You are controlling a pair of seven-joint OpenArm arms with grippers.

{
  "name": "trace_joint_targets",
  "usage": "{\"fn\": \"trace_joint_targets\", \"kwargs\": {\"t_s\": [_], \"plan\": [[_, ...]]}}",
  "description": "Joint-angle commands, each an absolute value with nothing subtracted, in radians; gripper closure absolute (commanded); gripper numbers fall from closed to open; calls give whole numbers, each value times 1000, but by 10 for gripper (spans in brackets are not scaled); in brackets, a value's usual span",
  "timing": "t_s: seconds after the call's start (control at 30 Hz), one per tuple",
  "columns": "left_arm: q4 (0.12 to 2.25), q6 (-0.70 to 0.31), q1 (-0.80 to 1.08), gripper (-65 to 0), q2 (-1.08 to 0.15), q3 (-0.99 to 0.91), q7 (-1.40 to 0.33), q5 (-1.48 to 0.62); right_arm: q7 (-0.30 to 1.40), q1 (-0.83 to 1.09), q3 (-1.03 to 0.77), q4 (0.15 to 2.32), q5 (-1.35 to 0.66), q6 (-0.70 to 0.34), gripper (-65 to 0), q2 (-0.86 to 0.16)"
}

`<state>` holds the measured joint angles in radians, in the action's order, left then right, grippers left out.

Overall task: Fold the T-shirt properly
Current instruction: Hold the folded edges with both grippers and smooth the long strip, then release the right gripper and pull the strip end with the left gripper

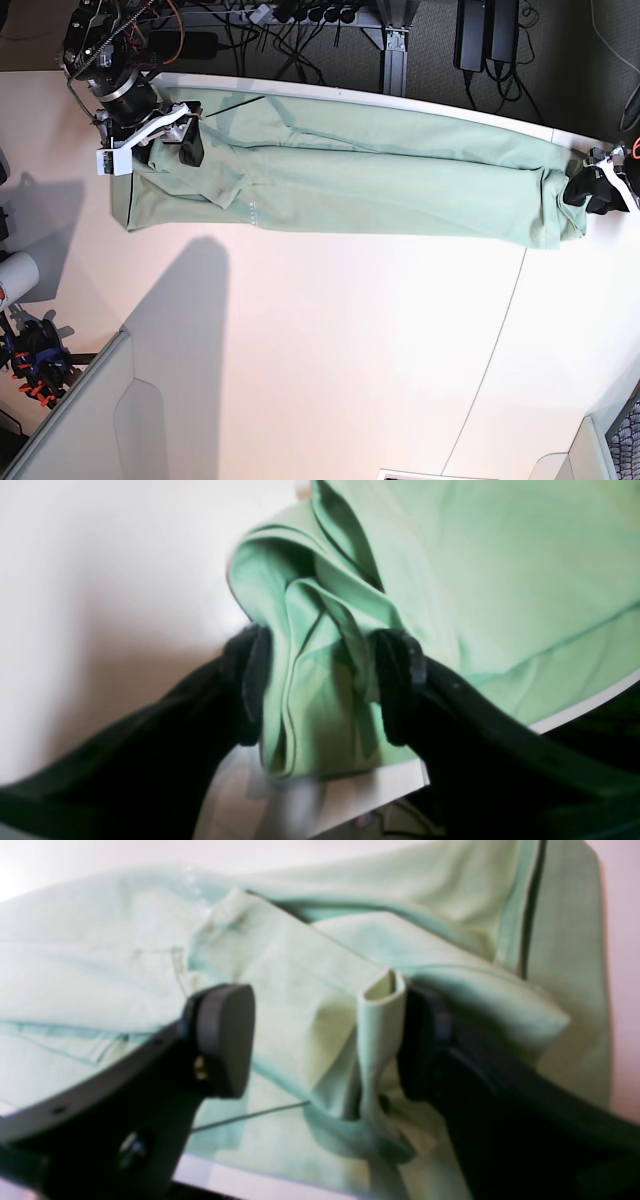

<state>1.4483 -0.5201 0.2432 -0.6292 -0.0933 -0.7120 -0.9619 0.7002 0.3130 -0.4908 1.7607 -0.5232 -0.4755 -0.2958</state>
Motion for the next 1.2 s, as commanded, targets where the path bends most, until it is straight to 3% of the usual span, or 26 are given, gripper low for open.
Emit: {"fn": "trace_joint_targets", "kwargs": {"t_s": [0.0,0.23,0.37,0.43,0.53,0.67,0.73,1.17], "plan": [[1433,-529,238,-374,-639,-97,-730,-956,678,309,-499,1777,-535,-476,-424,-307],[1394,-624,233,-373,-604,-97,-745,-1020,678,309,-499,1777,-535,-476,-424,-307],[1394,-626,233,-347,-595,-97,-740,-1021,678,309,-499,1777,-535,-476,-424,-307],[1394,-626,233,-281,-595,-97,-736,-1021,678,308,-499,1777,-535,-476,-424,-307],[1394,-626,233,-126,-595,-97,-700,-1015,678,308,-499,1777,-535,-476,-424,-307],[1394,-636,233,0,-596,-97,-674,-1011,678,308,-499,1777,-535,-475,-424,-307],[1394,-698,233,0,-596,-89,-673,-1012,678,308,-499,1777,-535,-476,-424,-307],[1394,-698,144,0,-604,-94,-622,-920,677,307,-500,1784,-565,-476,-424,-307]]}}
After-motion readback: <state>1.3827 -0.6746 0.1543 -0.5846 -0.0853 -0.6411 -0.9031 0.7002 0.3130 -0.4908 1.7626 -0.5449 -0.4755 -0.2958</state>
